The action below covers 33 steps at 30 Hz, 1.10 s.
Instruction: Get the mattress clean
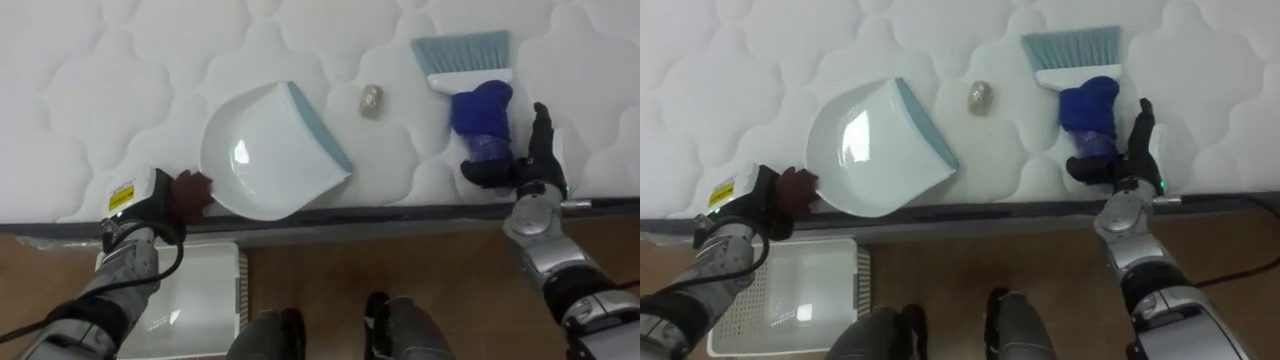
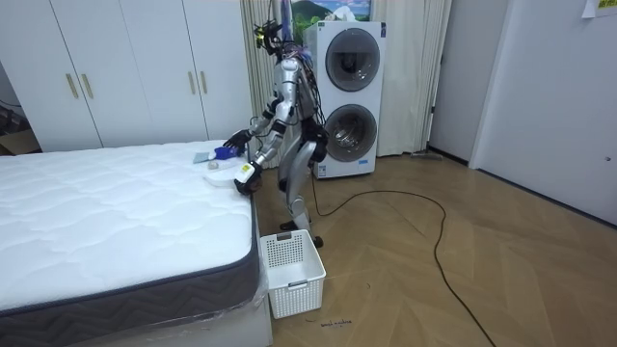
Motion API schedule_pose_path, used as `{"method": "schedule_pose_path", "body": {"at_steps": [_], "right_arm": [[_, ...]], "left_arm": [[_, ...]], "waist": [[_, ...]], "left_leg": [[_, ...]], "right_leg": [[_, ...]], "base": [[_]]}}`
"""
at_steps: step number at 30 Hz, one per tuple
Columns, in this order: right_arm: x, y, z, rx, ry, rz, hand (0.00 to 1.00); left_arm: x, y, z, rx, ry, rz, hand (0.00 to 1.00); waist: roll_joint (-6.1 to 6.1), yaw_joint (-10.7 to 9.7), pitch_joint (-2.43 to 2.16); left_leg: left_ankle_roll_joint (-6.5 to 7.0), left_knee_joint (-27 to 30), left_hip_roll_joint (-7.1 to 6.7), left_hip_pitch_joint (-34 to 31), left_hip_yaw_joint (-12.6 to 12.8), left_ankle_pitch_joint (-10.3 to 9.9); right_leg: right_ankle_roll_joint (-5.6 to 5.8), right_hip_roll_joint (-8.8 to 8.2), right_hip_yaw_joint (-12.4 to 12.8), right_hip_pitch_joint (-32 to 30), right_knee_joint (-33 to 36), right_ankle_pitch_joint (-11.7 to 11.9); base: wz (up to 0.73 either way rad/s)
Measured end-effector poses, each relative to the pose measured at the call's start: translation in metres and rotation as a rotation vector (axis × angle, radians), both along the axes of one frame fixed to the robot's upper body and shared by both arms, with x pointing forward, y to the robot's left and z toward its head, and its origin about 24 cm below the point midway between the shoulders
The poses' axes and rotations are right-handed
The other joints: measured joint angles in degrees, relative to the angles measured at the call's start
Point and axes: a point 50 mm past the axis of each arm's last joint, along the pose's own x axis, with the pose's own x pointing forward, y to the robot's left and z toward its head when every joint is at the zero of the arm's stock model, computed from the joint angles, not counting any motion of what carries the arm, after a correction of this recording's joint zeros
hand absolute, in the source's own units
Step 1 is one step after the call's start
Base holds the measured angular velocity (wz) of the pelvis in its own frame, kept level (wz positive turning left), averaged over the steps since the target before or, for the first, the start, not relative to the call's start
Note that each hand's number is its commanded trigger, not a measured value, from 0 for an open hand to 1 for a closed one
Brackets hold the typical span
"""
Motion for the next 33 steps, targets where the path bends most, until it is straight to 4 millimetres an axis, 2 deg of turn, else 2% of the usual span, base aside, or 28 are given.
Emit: {"method": "schedule_pose_path", "body": {"at_steps": [5, 13, 16, 27, 33], "right_arm": [[0.000, 0.000, -0.002, -0.009, 0.029, 0.018, 0.00], [0.008, 0.002, 0.008, -0.041, 0.020, 0.055, 0.00], [0.010, 0.000, 0.010, -0.019, 0.026, 0.048, 0.00], [0.011, -0.026, 0.020, -0.030, 0.108, 0.129, 0.00], [0.014, -0.029, 0.021, -0.043, 0.156, 0.130, 0.00]], "left_arm": [[0.002, -0.002, 0.002, 0.000, -0.012, -0.009, 1.00], [0.006, -0.006, 0.006, -0.006, -0.035, -0.025, 1.00], [0.007, -0.007, 0.007, -0.010, -0.041, -0.027, 1.00], [0.009, -0.007, 0.012, 0.013, -0.059, -0.050, 1.00], [0.010, -0.004, 0.013, 0.047, -0.051, -0.058, 1.00]], "waist": [[0.03, 0.04, 0.01], [0.02, 1.24, 0.01], [0.01, 1.36, 0.01], [-0.74, 3.02, 0.04], [-0.79, 3.04, 0.02]], "left_leg": [[0.07, 0.73, -0.28, -1.10, -0.73, -0.03], [0.04, 1.30, -0.38, -2.80, -1.24, -0.03], [0.03, 1.56, -0.36, -3.04, -1.43, -0.05], [-0.12, 4.42, -0.13, -5.13, -1.42, -0.34], [-0.10, 5.62, -0.32, -6.10, -2.68, -0.33]], "right_leg": [[0.04, -0.12, -0.45, -0.68, 0.54, -0.03], [-0.06, -0.30, -0.66, -2.33, 1.53, -0.06], [-0.37, -0.92, -1.79, -2.28, 1.63, -0.25], [-0.89, -0.86, -2.07, -3.97, 3.67, -0.58], [-0.95, -0.96, -2.83, -4.08, 4.04, -0.51]], "base": [[0.05], [0.04], [0.04], [-0.01], [0.06]]}}
